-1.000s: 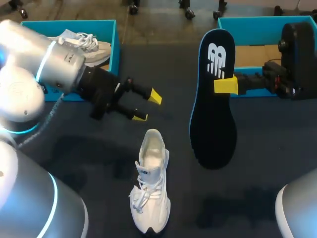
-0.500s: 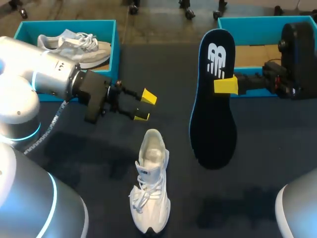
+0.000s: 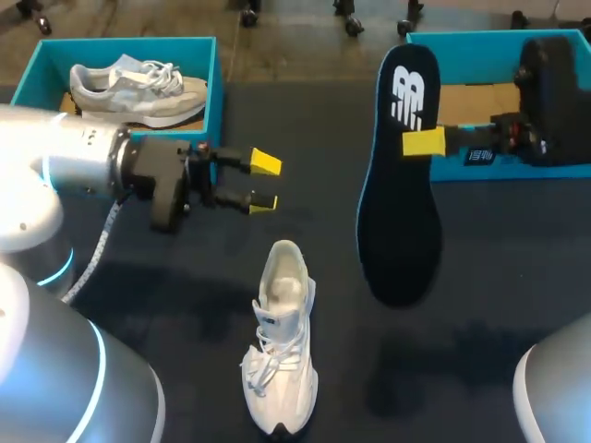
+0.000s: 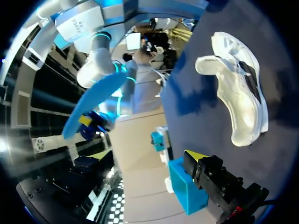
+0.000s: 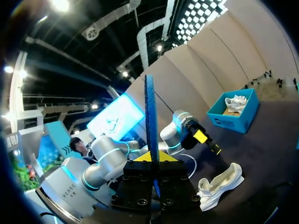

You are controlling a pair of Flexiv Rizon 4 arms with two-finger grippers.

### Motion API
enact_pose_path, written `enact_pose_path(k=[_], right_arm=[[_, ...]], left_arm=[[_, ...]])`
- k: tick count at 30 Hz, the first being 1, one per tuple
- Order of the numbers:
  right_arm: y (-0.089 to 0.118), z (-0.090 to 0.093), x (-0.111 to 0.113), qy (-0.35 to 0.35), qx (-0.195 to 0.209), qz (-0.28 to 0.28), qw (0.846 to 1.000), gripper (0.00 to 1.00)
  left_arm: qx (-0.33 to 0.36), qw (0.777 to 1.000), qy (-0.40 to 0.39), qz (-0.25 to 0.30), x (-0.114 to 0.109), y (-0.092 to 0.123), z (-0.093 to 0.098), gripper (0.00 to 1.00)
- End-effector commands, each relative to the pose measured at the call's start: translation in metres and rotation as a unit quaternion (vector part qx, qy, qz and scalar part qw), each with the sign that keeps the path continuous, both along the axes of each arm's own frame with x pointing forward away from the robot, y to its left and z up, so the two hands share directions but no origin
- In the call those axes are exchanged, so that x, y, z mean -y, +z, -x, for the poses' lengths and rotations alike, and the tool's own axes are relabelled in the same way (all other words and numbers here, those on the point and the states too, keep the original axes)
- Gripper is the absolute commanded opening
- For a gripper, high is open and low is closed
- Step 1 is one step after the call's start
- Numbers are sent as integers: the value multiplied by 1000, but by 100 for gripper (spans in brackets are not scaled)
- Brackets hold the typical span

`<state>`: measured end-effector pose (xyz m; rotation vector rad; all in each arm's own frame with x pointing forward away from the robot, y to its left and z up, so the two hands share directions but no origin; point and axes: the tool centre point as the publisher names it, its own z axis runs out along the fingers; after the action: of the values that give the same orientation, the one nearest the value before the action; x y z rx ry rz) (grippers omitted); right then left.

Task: Take the shoe out of the shoebox, open the shoe tongue, remove and reinsert the insole, then place the shoe into the shoebox

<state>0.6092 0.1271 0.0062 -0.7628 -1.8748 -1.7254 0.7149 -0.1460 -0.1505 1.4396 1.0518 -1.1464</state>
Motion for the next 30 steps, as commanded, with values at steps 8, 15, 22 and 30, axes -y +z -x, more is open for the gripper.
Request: enact_pose_path(k=[8, 15, 22, 30], right_arm=[[-5, -44, -18, 45, -7, -6, 999, 0], [-5, -44, -18, 45, -7, -6, 999, 0], [-26, -89, -33, 16, -95, 45, 994, 0], [-46, -117, -42, -17, -170, 63, 983, 0]], left_arm=[[-4, 1000, -14, 19, -9, -6, 4, 100], [-4, 1000, -14, 19, -9, -6, 4, 100], [-4, 1000, -14, 19, -9, -6, 4, 100], [-4, 1000, -14, 19, -9, -6, 4, 100]])
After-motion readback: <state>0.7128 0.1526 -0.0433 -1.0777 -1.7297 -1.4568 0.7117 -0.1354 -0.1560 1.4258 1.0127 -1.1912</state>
